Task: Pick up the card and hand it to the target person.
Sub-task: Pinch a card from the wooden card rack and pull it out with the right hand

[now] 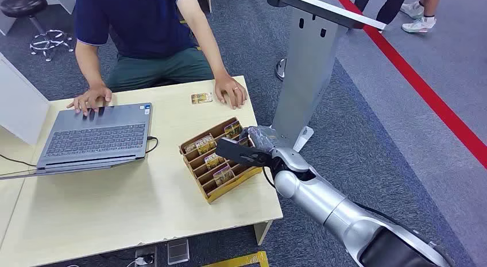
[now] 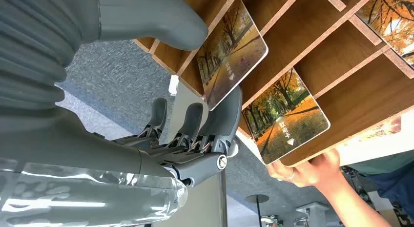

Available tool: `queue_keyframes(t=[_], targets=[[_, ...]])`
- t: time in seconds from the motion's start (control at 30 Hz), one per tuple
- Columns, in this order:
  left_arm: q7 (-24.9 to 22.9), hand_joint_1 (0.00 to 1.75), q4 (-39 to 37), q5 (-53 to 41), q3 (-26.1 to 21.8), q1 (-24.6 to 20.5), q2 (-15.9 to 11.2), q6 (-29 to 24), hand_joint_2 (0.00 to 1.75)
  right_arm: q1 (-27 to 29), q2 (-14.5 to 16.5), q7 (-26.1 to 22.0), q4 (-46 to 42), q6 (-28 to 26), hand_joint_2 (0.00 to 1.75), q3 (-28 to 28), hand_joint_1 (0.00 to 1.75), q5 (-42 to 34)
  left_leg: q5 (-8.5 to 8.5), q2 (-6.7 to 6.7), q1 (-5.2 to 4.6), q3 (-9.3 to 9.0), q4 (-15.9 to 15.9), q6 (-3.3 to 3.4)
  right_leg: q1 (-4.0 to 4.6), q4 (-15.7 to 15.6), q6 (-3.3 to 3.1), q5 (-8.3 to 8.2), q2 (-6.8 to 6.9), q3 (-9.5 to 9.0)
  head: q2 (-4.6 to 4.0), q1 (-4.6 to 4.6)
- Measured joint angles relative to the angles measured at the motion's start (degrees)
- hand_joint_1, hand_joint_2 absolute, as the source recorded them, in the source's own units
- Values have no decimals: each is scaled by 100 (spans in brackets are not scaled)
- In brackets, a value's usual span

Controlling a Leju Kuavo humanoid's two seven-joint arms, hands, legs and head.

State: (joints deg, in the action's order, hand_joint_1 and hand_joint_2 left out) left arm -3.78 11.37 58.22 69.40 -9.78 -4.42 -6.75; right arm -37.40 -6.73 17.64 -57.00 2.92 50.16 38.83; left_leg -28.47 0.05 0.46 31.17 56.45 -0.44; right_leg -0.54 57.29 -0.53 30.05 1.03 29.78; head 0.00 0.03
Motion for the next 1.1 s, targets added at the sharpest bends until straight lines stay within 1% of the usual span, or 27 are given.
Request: queue_keyframes(t=[0.53,0.77,0.9,1.1], targets=[[-15,0,0,-45,0,-30,0,0,175,8,2,6,-155,-12,175,38,86,95,0,0,0,0,0,0,0,0,0,0,0,0,0,0],[-15,0,0,-45,0,-33,0,-2,175,10,2,9,-174,-12,175,39,84,97,0,0,0,0,0,0,0,0,0,0,0,0,0,0],[-15,0,0,-45,0,-33,0,-3,175,10,2,15,-175,-9,175,39,80,104,0,0,0,0,0,0,0,0,0,0,0,0,0,-2],[-15,0,0,-45,0,-33,0,-2,175,10,2,20,-175,-2,175,39,82,113,0,0,0,0,0,0,0,0,0,0,0,0,0,-1]])
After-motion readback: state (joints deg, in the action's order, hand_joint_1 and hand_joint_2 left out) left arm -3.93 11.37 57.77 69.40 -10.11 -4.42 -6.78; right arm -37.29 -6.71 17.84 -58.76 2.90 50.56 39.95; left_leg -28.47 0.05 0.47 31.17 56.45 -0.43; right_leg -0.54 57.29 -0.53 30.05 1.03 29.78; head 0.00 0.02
